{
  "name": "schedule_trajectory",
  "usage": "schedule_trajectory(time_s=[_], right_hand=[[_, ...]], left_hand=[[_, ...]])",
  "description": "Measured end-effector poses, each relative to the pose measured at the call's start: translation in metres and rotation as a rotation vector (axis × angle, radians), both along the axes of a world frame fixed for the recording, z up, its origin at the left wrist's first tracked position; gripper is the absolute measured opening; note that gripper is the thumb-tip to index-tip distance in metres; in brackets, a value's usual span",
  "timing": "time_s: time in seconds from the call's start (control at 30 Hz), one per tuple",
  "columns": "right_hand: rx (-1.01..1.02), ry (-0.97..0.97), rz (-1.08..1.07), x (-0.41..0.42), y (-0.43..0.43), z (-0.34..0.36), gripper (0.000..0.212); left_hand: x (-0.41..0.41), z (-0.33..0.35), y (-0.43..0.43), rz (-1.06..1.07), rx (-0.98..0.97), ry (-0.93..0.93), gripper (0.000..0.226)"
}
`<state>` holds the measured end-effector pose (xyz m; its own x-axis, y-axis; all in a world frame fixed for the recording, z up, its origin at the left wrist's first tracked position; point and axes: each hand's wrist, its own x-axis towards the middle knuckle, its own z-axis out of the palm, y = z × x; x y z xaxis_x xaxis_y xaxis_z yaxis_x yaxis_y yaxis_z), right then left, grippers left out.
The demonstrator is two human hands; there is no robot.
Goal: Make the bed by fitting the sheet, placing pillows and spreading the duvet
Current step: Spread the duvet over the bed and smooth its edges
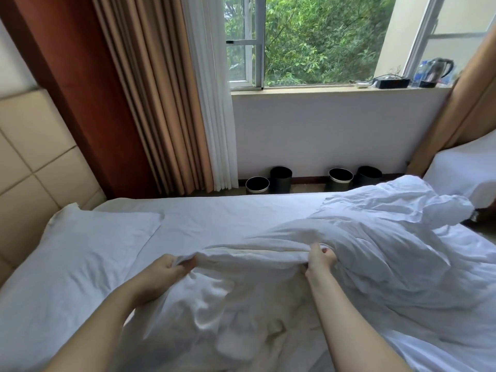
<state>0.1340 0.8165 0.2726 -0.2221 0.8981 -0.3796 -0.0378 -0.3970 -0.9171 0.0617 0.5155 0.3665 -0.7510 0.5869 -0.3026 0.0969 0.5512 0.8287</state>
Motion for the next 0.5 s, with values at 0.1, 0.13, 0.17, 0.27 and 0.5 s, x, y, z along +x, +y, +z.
schedule_trajectory(time_s=[0.1, 0.13, 0.17, 0.27, 0.5], right_hand=[[0.282, -0.223, 0.191, 0.011, 0.007, 0.005, 0.037], [0.366, -0.271, 0.247, 0.015, 0.008, 0.008, 0.033], [0.421, -0.287, 0.274, 0.017, 0.009, 0.012, 0.032], [0.550, -0.306, 0.275, 0.014, 0.012, 0.021, 0.040], [0.593, -0.038, 0.428, -0.003, -0.022, 0.047, 0.040]], left_hand=[[-0.015, -0.012, -0.003, -0.029, -0.139, 0.025, 0.047], [-0.021, -0.017, -0.003, -0.031, -0.188, 0.059, 0.046], [-0.027, -0.024, -0.002, -0.031, -0.248, 0.107, 0.045], [-0.040, -0.039, 0.006, -0.048, -0.440, 0.281, 0.040], [0.002, -0.029, 0.077, -0.200, -0.233, 0.219, 0.107]])
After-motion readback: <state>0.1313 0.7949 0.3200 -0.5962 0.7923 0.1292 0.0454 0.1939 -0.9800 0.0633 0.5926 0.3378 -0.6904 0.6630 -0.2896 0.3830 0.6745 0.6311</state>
